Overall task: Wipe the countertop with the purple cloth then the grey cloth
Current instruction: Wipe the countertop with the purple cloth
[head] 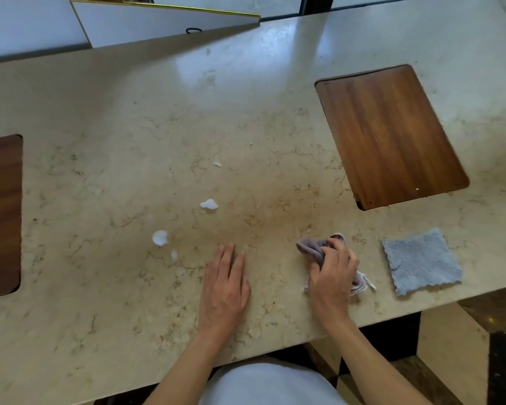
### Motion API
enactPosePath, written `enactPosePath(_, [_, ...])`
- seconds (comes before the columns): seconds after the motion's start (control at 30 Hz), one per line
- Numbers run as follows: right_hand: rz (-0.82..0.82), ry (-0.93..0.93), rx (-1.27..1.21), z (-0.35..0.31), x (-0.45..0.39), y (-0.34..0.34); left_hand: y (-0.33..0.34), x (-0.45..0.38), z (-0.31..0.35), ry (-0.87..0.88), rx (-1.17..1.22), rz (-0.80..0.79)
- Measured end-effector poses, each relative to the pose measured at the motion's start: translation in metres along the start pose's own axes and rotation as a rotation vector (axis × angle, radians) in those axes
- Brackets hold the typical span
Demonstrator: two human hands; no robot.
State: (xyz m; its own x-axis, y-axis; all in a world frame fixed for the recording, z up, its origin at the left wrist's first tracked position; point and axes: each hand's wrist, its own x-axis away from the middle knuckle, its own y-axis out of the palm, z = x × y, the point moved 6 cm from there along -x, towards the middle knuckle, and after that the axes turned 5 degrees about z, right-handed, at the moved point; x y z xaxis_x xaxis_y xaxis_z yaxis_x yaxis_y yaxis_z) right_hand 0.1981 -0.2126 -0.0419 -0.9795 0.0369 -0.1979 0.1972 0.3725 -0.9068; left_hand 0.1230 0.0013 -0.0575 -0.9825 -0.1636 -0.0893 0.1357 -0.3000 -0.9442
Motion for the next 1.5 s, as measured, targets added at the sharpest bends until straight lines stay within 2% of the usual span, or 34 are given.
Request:
enactPosePath(0.2, [-0.020, 0.053, -0.023, -0.020, -0.023, 0.016, -0.001, 0.000, 0.001, 0.008, 0.005, 0.004])
enactPosePath(0.33, [0.024, 0.058, -0.067, -0.036, -0.037, 0.025, -0.002, -0.001, -0.001, 0.001, 0.036, 0.021])
enactPosePath(0.43, [0.015, -0.007, -0.197, -0.058, -0.051, 0.032, -0.002, -0.001, -0.003, -0.008, 0.076, 0.034])
enactPosePath(0.57, [-0.134, -0.198, -0.327, -0.099, -0.076, 0.053, -0.002, -0.002, -0.005, -0.023, 0.105, 0.032])
enactPosePath(0.63, [-0.207, -0.256, -0.288, -0.103, -0.080, 0.059, -0.004, -0.002, -0.004, -0.011, 0.121, 0.035])
enactPosePath(0.73, [-0.187, -0.266, -0.098, -0.089, -0.072, 0.052, -0.015, -0.006, -0.010, -0.027, 0.195, 0.078])
enactPosePath(0.87, [-0.129, -0.246, -0.096, -0.092, -0.079, 0.054, -0.044, -0.034, -0.056, -0.160, 0.244, 0.237])
enactPosePath(0.97, [-0.128, -0.171, -0.184, -0.102, -0.103, 0.066, -0.070, -0.066, -0.121, -0.305, 0.211, 0.309])
enactPosePath(1.07, [-0.144, -0.222, -0.129, -0.113, -0.135, 0.074, -0.088, -0.095, -0.205, -0.502, 0.081, 0.290])
enactPosePath(1.13, [-0.054, -0.222, -0.055, -0.116, -0.169, 0.075, -0.090, -0.108, -0.250, -0.611, -0.001, 0.245])
enactPosePath(1.2, [0.044, -0.193, 0.034, -0.119, -0.208, 0.078, -0.087, -0.115, -0.266, -0.617, -0.056, 0.205])
enactPosePath(1.37, [0.041, 0.001, -0.009, -0.135, -0.267, 0.101, -0.080, -0.114, -0.269, -0.592, -0.111, 0.198])
enactPosePath(1.43, [0.009, -0.016, -0.062, -0.155, -0.267, 0.112, -0.080, -0.115, -0.270, -0.587, -0.118, 0.201])
enactPosePath(1.5, [-0.062, -0.127, -0.137, -0.183, -0.255, 0.118, -0.079, -0.115, -0.271, -0.591, -0.121, 0.199])
